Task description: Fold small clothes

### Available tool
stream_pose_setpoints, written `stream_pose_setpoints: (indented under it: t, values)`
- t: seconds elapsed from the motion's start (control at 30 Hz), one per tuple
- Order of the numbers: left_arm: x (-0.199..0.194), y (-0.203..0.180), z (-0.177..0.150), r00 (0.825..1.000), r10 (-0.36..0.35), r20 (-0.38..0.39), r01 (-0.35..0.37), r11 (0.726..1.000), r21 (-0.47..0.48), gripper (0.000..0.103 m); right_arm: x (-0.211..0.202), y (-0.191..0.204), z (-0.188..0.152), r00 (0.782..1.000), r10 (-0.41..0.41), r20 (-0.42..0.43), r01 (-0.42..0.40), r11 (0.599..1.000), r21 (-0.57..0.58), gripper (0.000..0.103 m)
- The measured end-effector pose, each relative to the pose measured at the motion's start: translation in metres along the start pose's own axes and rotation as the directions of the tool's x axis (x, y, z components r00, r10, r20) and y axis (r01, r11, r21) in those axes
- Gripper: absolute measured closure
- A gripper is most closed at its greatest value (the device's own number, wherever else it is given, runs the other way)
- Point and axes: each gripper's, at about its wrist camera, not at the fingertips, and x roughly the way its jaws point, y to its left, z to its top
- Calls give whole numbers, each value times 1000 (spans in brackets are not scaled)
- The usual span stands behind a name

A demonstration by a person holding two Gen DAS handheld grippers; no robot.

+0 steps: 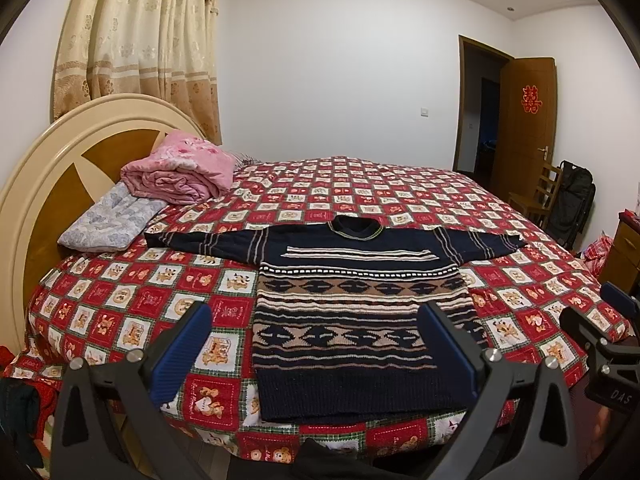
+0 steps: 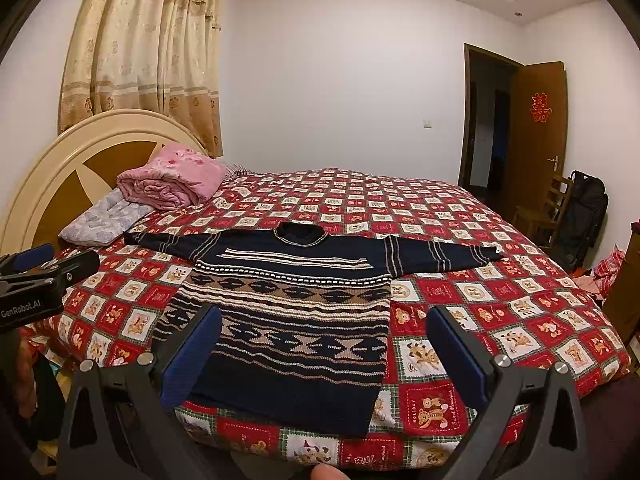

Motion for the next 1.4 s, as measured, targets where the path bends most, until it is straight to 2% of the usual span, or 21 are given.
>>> stream_pose_setpoints:
  t: [0.3,0.47,0.8,1.03,1.2,1.4]
  values:
    - [7,0,-5,1000,3,3,-3,1000,9,0,6,-2,-4,1000,9,3,-9,1000,-4,1]
    - [25,-6,-12,1000,-9,-19,10,1000,24,0,22,-3,-12,999,27,-31,-27,1000,-3,1]
    - [78,-14,-33,992,-53,-114,58,997,48,0,83,-31,-40,990,48,-135,-41,998,56,1]
    - [129,-15,-36,984,-30,-175,43,997,70,0,133,-51,-56,976,25,-219,-3,995,99,2]
    - [161,-18,-29,980,-29,-198,46,995,83,0,172,-67,-56,962,8,-271,21,994,103,8]
    - [198,-20,-14,980,-20,-197,40,994,97,0,214,-100,-40,953,-67,-296,84,996,44,13]
